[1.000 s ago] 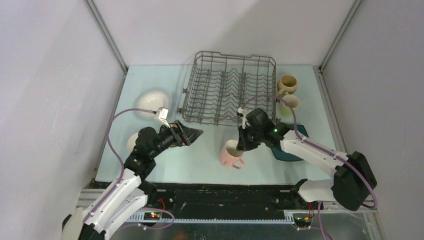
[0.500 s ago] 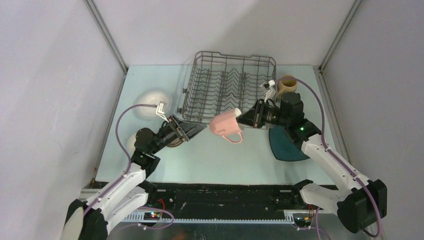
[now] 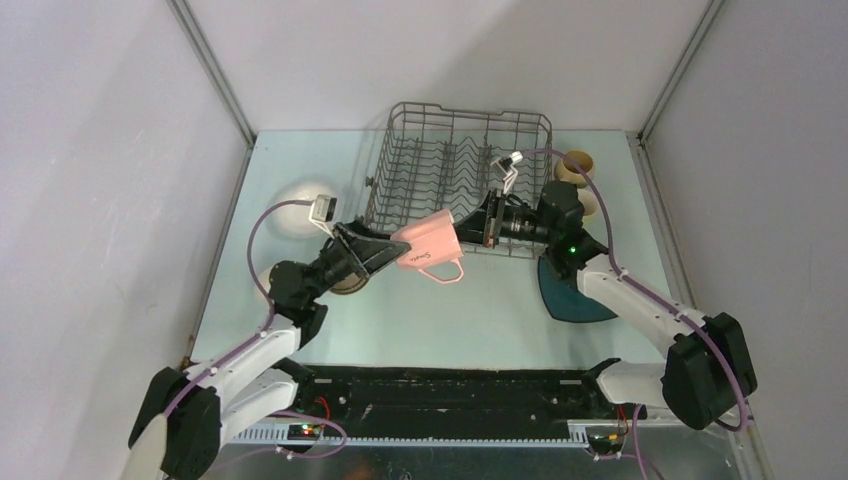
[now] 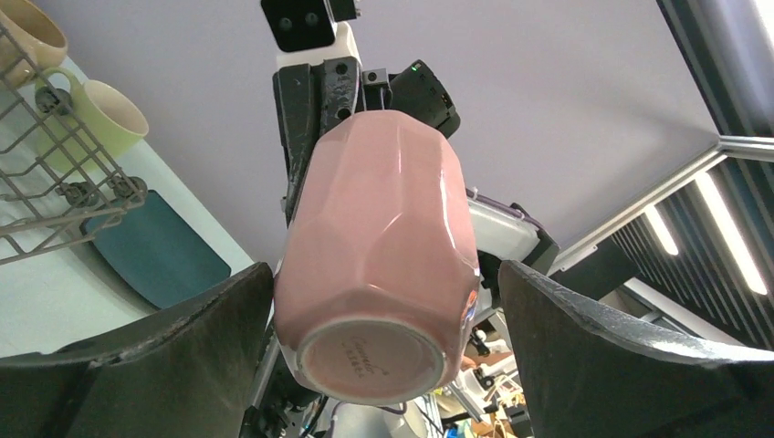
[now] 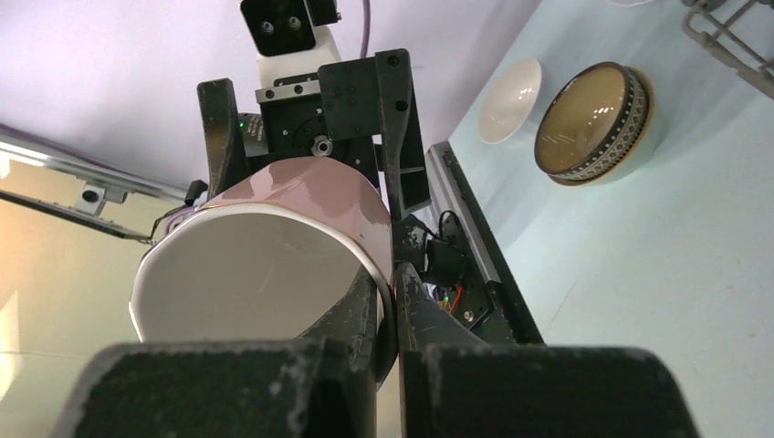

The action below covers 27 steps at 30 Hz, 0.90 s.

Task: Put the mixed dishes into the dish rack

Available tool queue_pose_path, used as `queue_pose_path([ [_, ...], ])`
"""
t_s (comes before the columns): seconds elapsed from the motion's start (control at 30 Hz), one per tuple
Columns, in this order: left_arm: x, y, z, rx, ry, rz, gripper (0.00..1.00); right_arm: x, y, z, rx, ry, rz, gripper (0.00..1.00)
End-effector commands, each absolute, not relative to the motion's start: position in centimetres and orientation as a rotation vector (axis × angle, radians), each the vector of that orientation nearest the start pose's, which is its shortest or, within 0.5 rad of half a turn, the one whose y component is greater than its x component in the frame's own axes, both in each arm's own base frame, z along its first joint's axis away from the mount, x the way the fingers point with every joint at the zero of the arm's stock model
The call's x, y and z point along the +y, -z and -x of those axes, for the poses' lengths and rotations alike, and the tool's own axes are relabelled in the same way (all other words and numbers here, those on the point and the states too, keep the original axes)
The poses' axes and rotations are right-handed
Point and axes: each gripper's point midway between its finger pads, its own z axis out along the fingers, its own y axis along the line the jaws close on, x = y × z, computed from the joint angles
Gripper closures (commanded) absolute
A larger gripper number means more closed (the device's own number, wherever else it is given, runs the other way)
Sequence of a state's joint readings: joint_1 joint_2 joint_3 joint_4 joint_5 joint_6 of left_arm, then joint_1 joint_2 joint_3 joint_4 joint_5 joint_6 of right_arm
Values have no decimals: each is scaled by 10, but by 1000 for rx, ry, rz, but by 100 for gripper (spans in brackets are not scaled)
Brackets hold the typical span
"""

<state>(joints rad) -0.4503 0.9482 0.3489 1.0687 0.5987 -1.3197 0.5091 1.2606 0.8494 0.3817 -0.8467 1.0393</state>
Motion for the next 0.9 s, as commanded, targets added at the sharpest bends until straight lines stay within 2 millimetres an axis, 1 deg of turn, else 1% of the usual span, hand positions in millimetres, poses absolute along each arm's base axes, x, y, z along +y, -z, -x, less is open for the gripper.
queue_pose_path([
  [0.0, -244, -330, -185, 1375, 1878, -106, 2, 313, -335, -223, 1759, -1868, 364, 100],
  [0.2, -250, -326, -183, 1405, 1889, -127, 1, 320, -329, -228, 1761, -1877, 356, 100],
  [0.23, -250, -326, -183, 1404, 1891, -131, 5, 321, -328, -228, 1765, -1878, 356, 100],
  [0.27, -250, -327, -183, 1401, 1892, -134, 17, 322, -325, -228, 1771, -1875, 358, 100],
  [0.3, -250, -327, -183, 1399, 1891, -134, 25, 323, -324, -228, 1777, -1873, 359, 100],
  [0.33, -250, -327, -183, 1398, 1891, -134, 43, 323, -320, -229, 1790, -1865, 356, 100],
  [0.37, -250, -327, -183, 1400, 1890, -134, 52, 322, -320, -230, 1792, -1856, 354, 95],
  [0.4, -250, -327, -183, 1399, 1887, -136, 72, 322, -315, -231, 1810, -1837, 353, 82],
  [0.43, -249, -326, -184, 1401, 1883, -132, 81, 319, -315, -234, 1809, -1813, 342, 75],
  [0.47, -248, -326, -184, 1403, 1878, -129, 94, 315, -309, -238, 1833, -1758, 324, 62],
  [0.5, -246, -324, -187, 1407, 1868, -115, 97, 311, -306, -243, 1843, -1715, 302, 56],
  [0.53, -243, -324, -186, 1402, 1862, -110, 99, 303, -297, -248, 1877, -1628, 272, 47],
  [0.57, -240, -319, -190, 1411, 1847, -88, 100, 297, -293, -253, 1888, -1582, 253, 44],
  [0.6, -237, -319, -190, 1410, 1838, -79, 100, 287, -286, -257, 1913, -1500, 233, 39],
  [0.63, -232, -314, -195, 1416, 1815, -60, 100, 282, -282, -259, 1927, -1464, 222, 36],
  [0.67, -230, -312, -195, 1429, 1804, -49, 100, 271, -275, -263, 1953, -1399, 199, 30],
  [0.7, -226, -308, -199, 1435, 1774, -46, 100, 266, -271, -265, 1958, -1356, 209, 27],
  [0.73, -224, -304, -200, 1462, 1757, -31, 100, 256, -266, -269, 1977, -1308, 178, 22],
  [0.77, -221, -302, -204, 1465, 1715, -37, 100, 250, -261, -270, 1992, -1271, 178, 19],
  [0.8, -219, -295, -207, 1504, 1689, -13, 100, 240, -253, -273, 2019, -1230, 140, 14],
  [0.83, -215, -295, -211, 1506, 1639, -24, 100, 234, -249, -275, 2024, -1197, 128, 12],
  [0.87, -212, -291, -213, 1543, 1607, 1, 100, 222, -241, -281, 2048, -1134, 67, 7],
])
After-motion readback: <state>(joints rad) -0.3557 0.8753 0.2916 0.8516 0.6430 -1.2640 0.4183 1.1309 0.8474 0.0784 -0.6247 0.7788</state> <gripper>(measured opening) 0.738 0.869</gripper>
